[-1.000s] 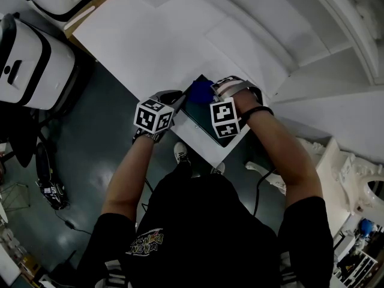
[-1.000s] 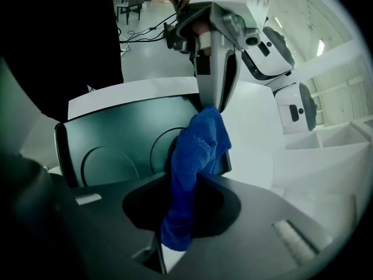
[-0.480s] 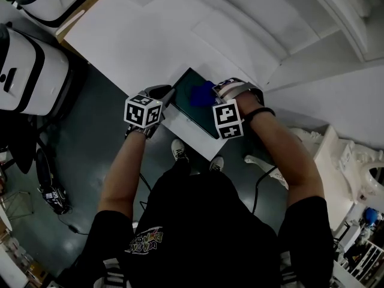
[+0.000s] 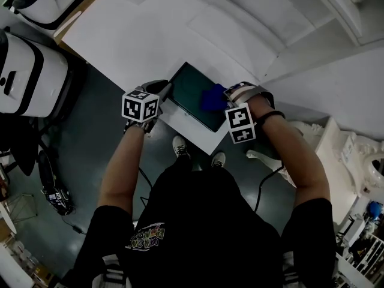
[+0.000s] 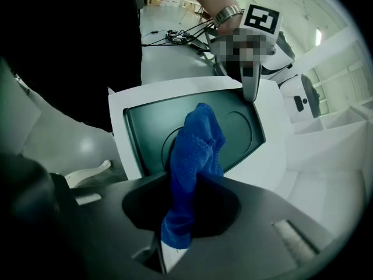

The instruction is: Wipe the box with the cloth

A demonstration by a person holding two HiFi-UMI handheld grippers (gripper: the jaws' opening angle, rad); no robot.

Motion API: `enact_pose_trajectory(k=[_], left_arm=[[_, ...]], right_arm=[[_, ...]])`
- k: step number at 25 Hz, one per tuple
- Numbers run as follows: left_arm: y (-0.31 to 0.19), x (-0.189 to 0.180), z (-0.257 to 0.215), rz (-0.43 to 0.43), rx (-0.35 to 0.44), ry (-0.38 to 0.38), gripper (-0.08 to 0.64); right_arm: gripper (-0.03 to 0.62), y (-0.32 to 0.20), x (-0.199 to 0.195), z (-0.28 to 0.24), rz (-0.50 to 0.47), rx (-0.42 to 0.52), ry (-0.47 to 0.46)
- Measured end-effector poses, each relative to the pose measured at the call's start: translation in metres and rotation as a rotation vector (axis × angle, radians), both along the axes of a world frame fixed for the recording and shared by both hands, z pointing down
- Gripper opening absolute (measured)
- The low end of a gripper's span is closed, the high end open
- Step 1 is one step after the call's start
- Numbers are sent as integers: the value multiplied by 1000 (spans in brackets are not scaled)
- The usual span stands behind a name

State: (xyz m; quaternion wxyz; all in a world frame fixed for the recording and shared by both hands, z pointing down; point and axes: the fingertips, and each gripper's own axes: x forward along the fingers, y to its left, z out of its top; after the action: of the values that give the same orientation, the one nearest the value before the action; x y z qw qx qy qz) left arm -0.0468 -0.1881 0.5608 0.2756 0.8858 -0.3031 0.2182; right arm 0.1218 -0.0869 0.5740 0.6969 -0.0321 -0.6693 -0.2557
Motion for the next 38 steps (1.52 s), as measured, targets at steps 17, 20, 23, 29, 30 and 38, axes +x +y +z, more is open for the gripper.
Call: enact_pose_trajectory(k=[17, 20, 23, 29, 30, 38], left_arm=[[0, -1, 0, -23, -10, 19, 57], [0, -1, 0, -29, -10, 22, 57], [-1, -1, 1, -31, -10, 23, 57], [0, 0, 1, -35, -12, 25, 57], [0, 0, 1, -36, -11, 24, 58], [-1, 0, 1, -45, -20, 20, 58]], right_arm=[[91, 28, 25, -8, -34, 4, 56], [91, 30, 31, -8, -23, 0, 52], [91, 30, 33, -7, -19, 4, 43], [91, 27, 26, -14, 95, -38, -66], [92, 23, 22, -17, 129, -39, -113], [92, -36, -54, -53, 176, 116, -367]])
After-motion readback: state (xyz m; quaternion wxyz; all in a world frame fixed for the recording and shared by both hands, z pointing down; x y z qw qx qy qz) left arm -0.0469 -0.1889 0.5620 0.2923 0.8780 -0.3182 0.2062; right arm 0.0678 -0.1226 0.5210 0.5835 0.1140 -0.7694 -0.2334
